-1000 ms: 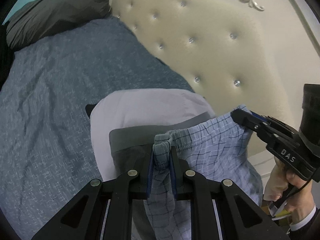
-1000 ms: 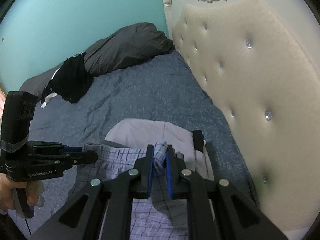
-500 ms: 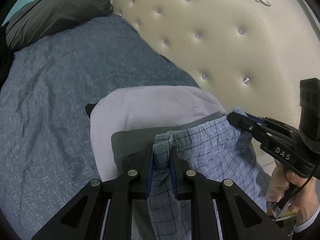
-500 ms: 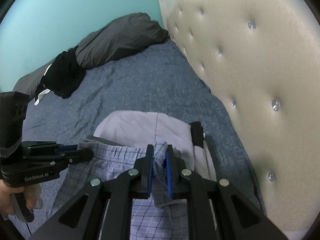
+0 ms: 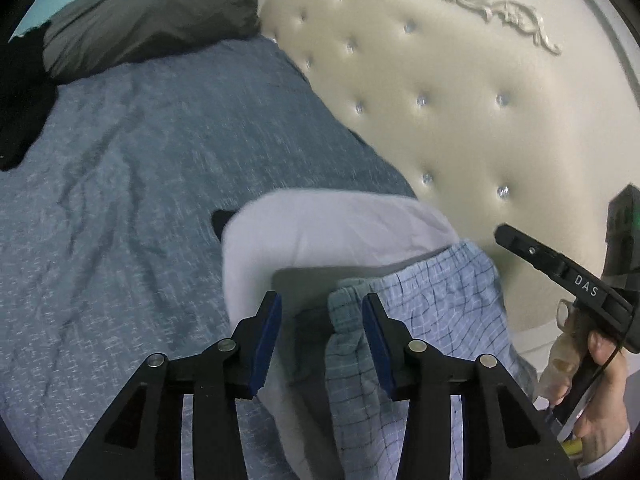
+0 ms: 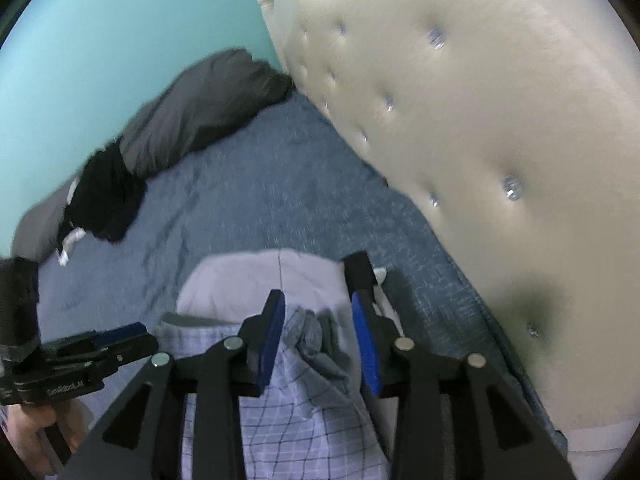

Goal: Fold clothes

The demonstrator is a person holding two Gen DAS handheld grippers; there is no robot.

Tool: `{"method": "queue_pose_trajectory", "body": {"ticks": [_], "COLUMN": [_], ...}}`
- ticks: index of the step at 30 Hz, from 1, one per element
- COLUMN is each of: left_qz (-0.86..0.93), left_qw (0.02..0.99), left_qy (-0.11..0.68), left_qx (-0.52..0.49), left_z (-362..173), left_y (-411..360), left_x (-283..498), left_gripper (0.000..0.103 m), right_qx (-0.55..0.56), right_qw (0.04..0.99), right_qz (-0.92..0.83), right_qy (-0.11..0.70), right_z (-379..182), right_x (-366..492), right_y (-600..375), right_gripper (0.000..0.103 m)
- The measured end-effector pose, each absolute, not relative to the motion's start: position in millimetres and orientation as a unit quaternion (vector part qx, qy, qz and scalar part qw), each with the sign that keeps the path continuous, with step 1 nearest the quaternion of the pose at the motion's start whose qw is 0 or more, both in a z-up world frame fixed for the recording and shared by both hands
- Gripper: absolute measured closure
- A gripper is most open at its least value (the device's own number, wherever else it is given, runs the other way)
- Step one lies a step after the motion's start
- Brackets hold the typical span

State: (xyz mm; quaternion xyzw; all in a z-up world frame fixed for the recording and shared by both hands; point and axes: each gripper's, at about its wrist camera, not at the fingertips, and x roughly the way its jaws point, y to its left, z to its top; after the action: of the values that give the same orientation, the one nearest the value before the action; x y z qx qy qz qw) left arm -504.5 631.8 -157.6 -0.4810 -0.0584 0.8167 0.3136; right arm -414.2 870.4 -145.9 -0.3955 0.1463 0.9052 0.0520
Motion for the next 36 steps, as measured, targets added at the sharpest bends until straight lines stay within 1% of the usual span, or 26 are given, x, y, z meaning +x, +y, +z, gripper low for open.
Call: {"method": "queue_pose_trajectory", "body": {"ticks": [3,4,5,6,7,8,9,11,15,18,22,25,31,36], "left_qz": [0.818,0.816,0.814,0.813,0.811,0.810,0.807,0.805,0.799,0.798,0.795,0.798,0.805,0.809], "left_qw": [0.331,0.339,0.346,0.352,0.355,0.359,0.363,0.362,0.357,0.348,0.343,0.344,0.344,0.347], "left_qy": [-0.056,-0.051,-0.043,-0.035,-0.027,-0.019,-0.015,-0.013,-0.010,0.000,-0.007,-0.007,-0.010,0.000], "left_qx": [-0.467,-0.465,-0.464,-0.463,-0.463,-0.464,-0.466,-0.470,-0.484,-0.492,-0.499,-0.494,-0.483,-0.473], "left_z": [-152,-152,-153,-155,-157,-159,-161,-165,-177,-191,-203,-201,-187,-173], "left_y": [632,635,639,642,646,649,652,655,657,657,655,655,648,645], "left_x": [-496,-492,-488,-485,-482,-479,-478,-477,-481,-486,-489,-488,-483,-469], "left_gripper": [0.058,0.058,0.058,0.058,0.059,0.060,0.064,0.068,0.071,0.072,0.072,0.072,0.072,0.072], "right_qx": [-0.383,-0.384,-0.395,-0.404,-0.414,-0.425,-0.434,-0.450,-0.464,-0.475,-0.476,-0.469,-0.417,-0.422], "right_qw": [0.020,0.007,-0.006,-0.017,-0.027,-0.035,-0.034,-0.026,0.009,0.031,0.037,0.036,0.009,-0.002], "right_qz": [0.912,0.913,0.911,0.909,0.905,0.900,0.896,0.889,0.881,0.873,0.871,0.874,0.897,0.896], "right_qy": [0.144,0.135,0.118,0.104,0.095,0.088,0.082,0.078,0.092,0.107,0.117,0.123,0.147,0.136], "right_z": [-137,-135,-136,-137,-139,-142,-146,-153,-163,-174,-182,-183,-162,-154], "right_x": [-408,-408,-409,-410,-411,-413,-414,-418,-423,-423,-423,-424,-411,-401], "right_y": [868,863,856,850,845,839,837,834,844,855,861,861,863,862], "right_gripper": [0.069,0.072,0.086,0.092,0.092,0.095,0.097,0.097,0.097,0.098,0.098,0.098,0.098,0.098]}}
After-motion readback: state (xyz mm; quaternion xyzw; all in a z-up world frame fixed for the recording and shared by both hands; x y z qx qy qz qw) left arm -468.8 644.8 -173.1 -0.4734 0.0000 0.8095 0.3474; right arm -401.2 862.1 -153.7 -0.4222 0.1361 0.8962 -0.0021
